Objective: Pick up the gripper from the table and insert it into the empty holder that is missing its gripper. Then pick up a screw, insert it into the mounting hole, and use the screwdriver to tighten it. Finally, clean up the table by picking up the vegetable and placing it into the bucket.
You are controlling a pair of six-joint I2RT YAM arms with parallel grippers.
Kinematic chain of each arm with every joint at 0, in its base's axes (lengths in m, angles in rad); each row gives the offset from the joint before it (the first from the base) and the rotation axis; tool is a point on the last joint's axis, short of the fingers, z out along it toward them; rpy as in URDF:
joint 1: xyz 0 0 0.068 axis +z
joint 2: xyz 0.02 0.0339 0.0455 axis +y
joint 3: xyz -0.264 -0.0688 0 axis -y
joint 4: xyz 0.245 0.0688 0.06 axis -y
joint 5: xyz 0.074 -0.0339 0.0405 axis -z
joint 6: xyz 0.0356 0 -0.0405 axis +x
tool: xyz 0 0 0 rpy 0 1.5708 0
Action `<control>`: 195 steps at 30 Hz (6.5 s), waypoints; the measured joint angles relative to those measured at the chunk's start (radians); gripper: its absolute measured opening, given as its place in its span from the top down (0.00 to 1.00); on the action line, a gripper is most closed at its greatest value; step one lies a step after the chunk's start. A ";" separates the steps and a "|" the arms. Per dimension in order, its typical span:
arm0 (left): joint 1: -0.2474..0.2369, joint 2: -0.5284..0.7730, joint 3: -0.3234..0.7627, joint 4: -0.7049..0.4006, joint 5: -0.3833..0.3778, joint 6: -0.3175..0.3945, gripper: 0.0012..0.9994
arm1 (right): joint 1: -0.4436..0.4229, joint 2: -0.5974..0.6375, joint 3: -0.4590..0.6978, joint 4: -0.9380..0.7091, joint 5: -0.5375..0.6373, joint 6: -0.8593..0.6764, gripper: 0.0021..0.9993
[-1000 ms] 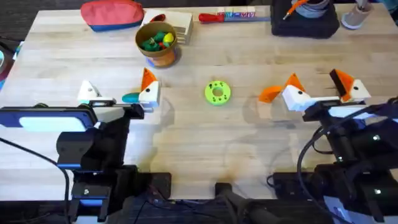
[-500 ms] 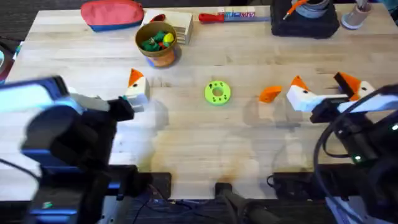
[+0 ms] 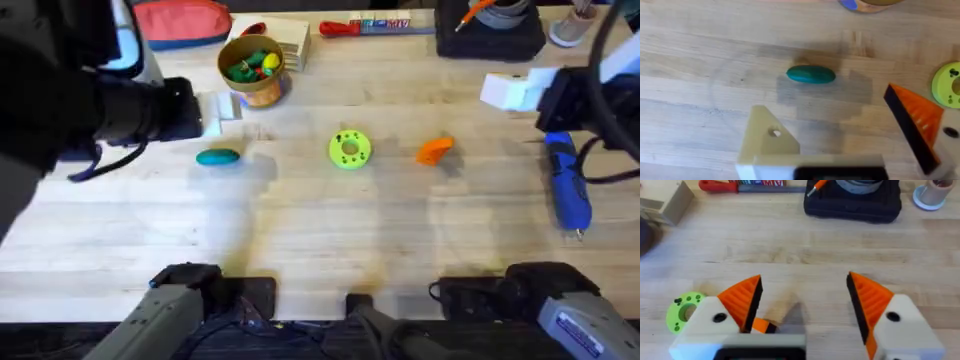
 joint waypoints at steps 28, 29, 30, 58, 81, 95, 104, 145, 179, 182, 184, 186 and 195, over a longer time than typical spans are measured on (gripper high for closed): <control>-0.253 0.184 0.017 -0.007 0.095 -0.354 0.66 | 0.000 0.073 0.004 0.005 0.011 -0.009 0.01; -0.291 0.153 0.017 0.000 0.091 -0.320 0.51 | 0.000 0.053 0.004 0.005 0.011 -0.009 0.01; -0.335 0.121 0.017 0.009 0.087 -0.278 0.34 | 0.000 0.033 0.004 0.005 0.011 -0.009 0.01; -0.543 -0.002 0.018 0.368 0.082 -0.018 0.01 | 0.000 -0.126 0.004 -0.197 0.011 -0.010 0.01; -0.395 -0.578 -0.445 0.793 0.071 0.216 0.01 | 0.000 -0.126 0.004 -0.658 0.011 -0.013 0.01; -0.180 -0.966 -0.812 0.897 0.275 0.188 0.01 | 0.000 -0.126 0.004 -0.658 0.011 -0.013 0.01; -0.159 -0.992 -0.990 1.030 0.400 0.161 0.01 | 0.000 -0.126 0.004 -0.658 0.011 -0.013 0.01; -0.159 -0.987 -1.012 0.963 0.702 0.150 0.01 | 0.000 -0.126 0.004 -0.274 -0.135 0.000 0.01; -0.159 -0.987 -1.013 0.951 1.098 0.071 0.01 | 0.217 0.468 0.199 -0.383 0.023 -0.489 0.01; -0.159 -0.987 -1.013 0.951 1.101 0.060 0.01 | 0.219 0.490 0.200 -0.354 0.022 -0.515 0.05; -0.159 -0.987 -1.013 0.950 1.101 0.057 0.01 | 0.219 0.504 0.200 -0.353 0.017 -0.536 0.08; -0.159 -0.987 -1.013 0.934 1.100 0.056 0.01 | 0.219 0.518 0.200 -0.353 0.011 -0.548 0.10; -0.159 -0.987 -1.013 0.923 1.099 0.052 0.01 | 0.219 0.550 0.200 -0.395 -0.002 -0.582 0.23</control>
